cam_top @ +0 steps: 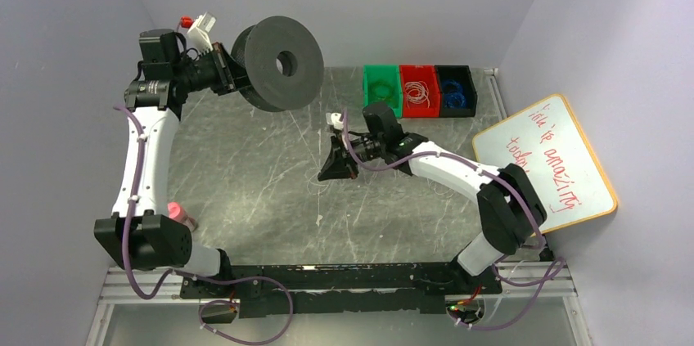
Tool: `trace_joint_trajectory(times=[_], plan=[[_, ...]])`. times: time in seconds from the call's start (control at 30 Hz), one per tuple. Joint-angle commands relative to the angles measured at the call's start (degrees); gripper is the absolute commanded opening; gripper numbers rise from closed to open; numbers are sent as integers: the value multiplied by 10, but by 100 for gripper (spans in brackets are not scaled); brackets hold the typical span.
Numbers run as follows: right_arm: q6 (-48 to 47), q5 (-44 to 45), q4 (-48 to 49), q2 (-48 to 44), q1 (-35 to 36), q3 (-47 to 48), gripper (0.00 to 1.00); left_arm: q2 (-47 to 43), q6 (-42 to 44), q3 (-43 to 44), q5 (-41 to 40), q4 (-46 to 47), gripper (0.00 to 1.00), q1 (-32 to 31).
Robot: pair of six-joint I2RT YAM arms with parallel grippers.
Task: Wrap the cables
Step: Wrap the cable around the cable reel.
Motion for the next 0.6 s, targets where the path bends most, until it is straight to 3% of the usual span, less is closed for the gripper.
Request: trace_joint_trajectory(times=[0.0,0.37,0.57], plan=[[40,0,54,7,-12,-16,0,-37,-28,14,80,73,2,4],[129,-16,117,45,-48,-22,0,-57,-48,50,123,84,2,4],[116,-27,84,62,-60,-13,0,-64,-57,66,130,83,2,4]])
